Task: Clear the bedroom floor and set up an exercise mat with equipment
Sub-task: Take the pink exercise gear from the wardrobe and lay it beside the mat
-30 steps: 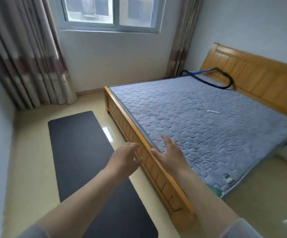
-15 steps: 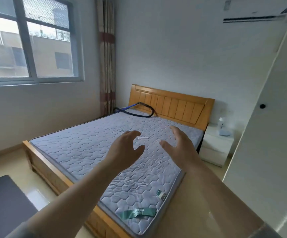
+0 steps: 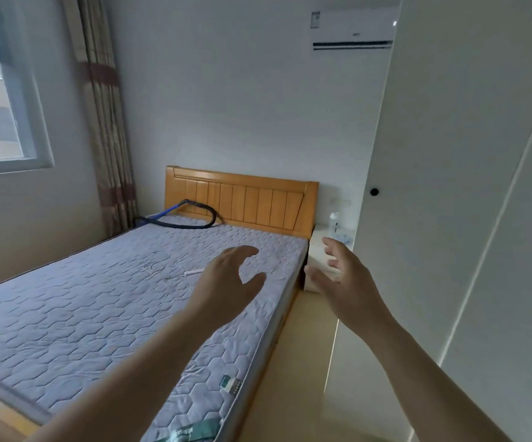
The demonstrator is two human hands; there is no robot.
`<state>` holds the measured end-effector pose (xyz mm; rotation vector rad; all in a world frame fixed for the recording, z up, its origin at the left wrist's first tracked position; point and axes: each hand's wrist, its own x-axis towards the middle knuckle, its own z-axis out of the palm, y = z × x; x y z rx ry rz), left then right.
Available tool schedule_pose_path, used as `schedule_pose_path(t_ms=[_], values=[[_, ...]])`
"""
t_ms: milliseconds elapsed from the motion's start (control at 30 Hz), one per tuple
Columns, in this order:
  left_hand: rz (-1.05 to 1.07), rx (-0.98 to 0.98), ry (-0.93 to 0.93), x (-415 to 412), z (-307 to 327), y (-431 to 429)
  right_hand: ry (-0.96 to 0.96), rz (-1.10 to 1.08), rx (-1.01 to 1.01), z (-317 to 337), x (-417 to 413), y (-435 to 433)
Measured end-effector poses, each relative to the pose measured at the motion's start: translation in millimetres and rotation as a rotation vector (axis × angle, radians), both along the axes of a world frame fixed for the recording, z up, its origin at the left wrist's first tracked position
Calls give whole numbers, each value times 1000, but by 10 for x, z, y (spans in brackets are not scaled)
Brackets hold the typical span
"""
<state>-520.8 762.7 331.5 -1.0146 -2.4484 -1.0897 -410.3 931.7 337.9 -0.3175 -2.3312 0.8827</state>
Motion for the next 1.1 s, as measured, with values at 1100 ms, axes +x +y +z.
schedule_pose_path(t_ms=[1100], values=[[-213,93,-80,-3253,-194,2810,1,-148,-159,-283,-3084,2536]])
